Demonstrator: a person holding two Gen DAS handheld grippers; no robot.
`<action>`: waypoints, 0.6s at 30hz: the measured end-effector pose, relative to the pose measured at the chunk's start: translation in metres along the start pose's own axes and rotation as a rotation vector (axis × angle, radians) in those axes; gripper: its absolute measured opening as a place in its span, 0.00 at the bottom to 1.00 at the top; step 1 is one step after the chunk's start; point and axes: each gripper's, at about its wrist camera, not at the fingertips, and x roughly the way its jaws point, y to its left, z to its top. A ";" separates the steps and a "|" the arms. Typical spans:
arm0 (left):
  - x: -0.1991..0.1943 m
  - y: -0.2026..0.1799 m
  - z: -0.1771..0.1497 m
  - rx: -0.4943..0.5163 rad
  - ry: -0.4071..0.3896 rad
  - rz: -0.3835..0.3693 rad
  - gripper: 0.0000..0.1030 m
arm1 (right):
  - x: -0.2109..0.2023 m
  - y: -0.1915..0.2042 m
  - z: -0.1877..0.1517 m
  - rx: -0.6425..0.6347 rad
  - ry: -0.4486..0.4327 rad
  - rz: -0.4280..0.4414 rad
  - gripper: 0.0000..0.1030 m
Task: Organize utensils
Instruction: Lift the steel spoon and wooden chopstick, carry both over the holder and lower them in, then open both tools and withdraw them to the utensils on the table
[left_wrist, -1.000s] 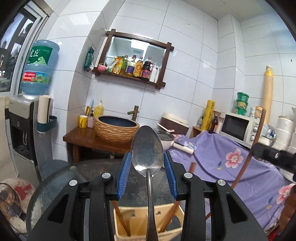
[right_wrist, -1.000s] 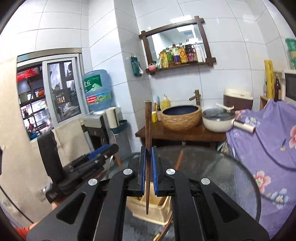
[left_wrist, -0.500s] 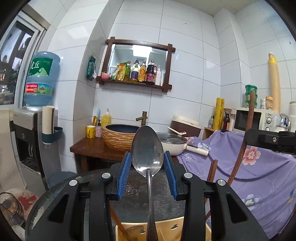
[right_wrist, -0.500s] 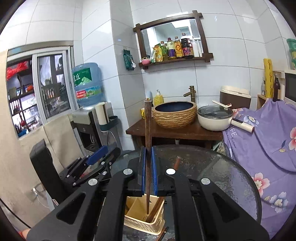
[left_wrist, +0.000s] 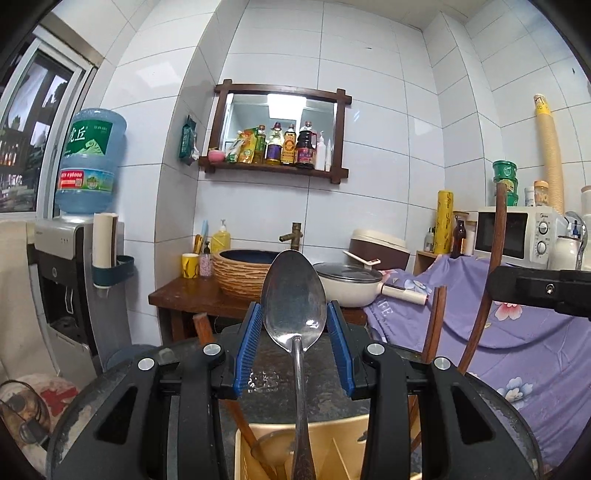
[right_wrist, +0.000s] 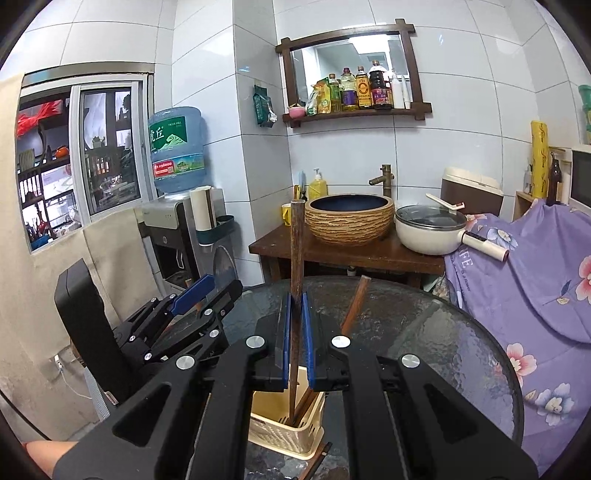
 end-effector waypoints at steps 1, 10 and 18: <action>-0.002 0.001 -0.002 -0.002 -0.001 0.000 0.35 | 0.000 -0.001 -0.002 0.000 0.002 0.002 0.07; -0.017 0.007 -0.026 -0.003 0.040 -0.030 0.35 | 0.003 -0.014 -0.029 0.065 0.042 0.021 0.07; -0.020 0.009 -0.040 0.008 0.090 -0.053 0.35 | 0.012 -0.020 -0.046 0.102 0.089 0.036 0.07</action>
